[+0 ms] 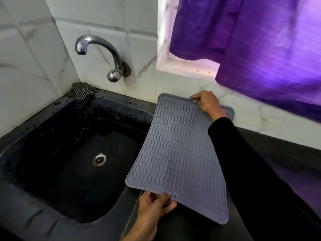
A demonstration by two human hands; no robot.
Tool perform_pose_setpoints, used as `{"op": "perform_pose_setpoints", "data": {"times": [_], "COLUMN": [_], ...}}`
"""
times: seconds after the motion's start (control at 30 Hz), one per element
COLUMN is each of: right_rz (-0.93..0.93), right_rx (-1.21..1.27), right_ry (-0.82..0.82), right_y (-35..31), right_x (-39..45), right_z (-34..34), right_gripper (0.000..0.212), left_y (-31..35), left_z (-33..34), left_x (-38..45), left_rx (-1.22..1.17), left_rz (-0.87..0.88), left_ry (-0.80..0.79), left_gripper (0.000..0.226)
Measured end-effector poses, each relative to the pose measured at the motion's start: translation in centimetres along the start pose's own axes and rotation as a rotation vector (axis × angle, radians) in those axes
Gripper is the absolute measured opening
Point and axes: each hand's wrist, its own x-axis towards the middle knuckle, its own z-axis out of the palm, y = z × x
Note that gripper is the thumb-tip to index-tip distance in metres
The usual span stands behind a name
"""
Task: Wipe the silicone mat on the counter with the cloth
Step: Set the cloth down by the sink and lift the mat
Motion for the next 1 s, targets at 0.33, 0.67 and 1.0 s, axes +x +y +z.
{"op": "perform_pose_setpoints", "data": {"times": [0.33,0.67,1.0], "right_rz": [0.034,0.126,0.208], "right_rx": [0.06,0.035,-0.102], "right_ry": [0.038,-0.042,-0.12], "right_y": [2.9,3.9,4.2], "right_x": [1.1,-9.9,-26.7], "right_z": [4.1,4.5,7.5], "right_gripper": [0.044,0.034,0.043], "left_y": [-0.7,0.6,-0.5], "left_z": [0.0,-1.6,-2.4], "left_x": [1.0,-1.3,-0.4], "left_rx": [0.005,0.083,1.249], "left_rz": [-0.081,-0.151,0.658], "left_ry": [0.098,-0.023,-0.027], "left_gripper": [0.018,0.03,0.044]}}
